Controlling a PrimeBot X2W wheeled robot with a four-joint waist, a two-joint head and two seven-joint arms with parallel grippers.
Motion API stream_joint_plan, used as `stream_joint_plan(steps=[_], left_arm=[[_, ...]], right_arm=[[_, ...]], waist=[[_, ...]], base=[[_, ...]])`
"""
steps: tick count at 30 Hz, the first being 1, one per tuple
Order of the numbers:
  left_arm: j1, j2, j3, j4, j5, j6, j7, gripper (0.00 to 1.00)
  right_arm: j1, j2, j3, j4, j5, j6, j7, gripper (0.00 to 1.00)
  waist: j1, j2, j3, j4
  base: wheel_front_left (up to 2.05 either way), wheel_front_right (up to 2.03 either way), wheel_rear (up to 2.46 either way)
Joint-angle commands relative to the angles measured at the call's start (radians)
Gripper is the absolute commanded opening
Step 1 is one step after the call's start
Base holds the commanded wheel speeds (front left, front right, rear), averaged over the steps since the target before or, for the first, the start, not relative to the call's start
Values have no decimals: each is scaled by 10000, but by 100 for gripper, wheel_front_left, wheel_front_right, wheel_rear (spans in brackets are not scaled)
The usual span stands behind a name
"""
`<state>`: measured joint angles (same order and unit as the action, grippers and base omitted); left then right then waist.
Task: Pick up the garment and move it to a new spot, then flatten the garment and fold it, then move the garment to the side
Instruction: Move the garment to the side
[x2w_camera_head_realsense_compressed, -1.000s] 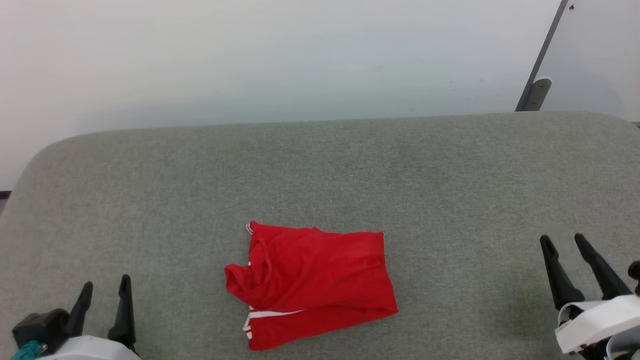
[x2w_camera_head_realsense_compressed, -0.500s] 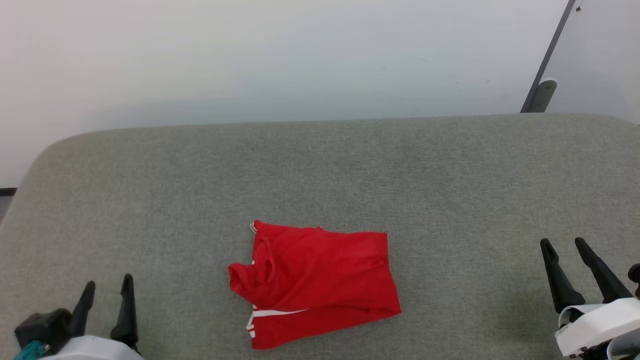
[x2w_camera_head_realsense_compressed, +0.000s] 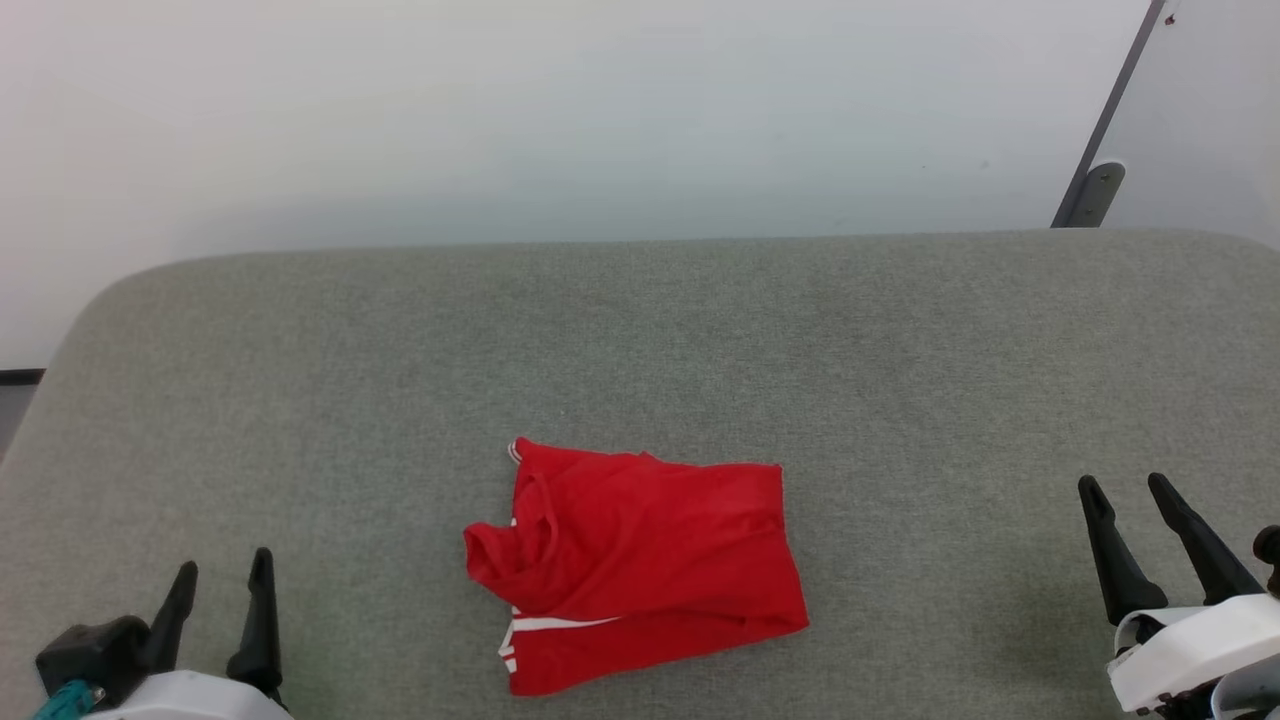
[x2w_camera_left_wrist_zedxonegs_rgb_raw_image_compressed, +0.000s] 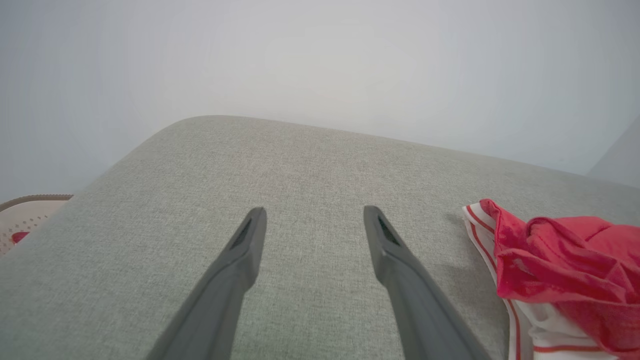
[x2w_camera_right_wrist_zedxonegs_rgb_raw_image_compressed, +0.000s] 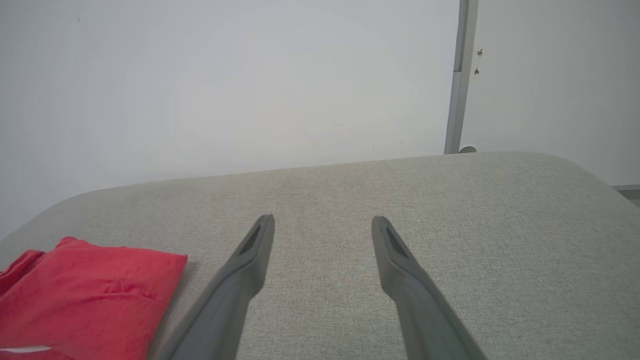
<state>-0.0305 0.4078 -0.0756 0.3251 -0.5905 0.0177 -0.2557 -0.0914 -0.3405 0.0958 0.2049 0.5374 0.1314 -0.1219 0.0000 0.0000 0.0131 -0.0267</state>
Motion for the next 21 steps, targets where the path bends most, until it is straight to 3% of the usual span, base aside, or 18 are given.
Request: stream_joint_plan(steps=[1,14,21], left_arm=[[105,17,-6,-34,-34,62,-19,100],[15,99,-62,-114,-3,166,1,100],[-184,123,-113,-219,88,326,51,100]], right_arm=[[110,33,-69,-51,-57,-17,39,100],[115,139,60,-150,-103,-17,246,100],[-256,176,923,-314,222,-17,994,100]], waist=[[0,0,1,13],[0,0,74,281],[0,0,314,862]], base=[[0,0,0],[0,0,0],[0,0,0]])
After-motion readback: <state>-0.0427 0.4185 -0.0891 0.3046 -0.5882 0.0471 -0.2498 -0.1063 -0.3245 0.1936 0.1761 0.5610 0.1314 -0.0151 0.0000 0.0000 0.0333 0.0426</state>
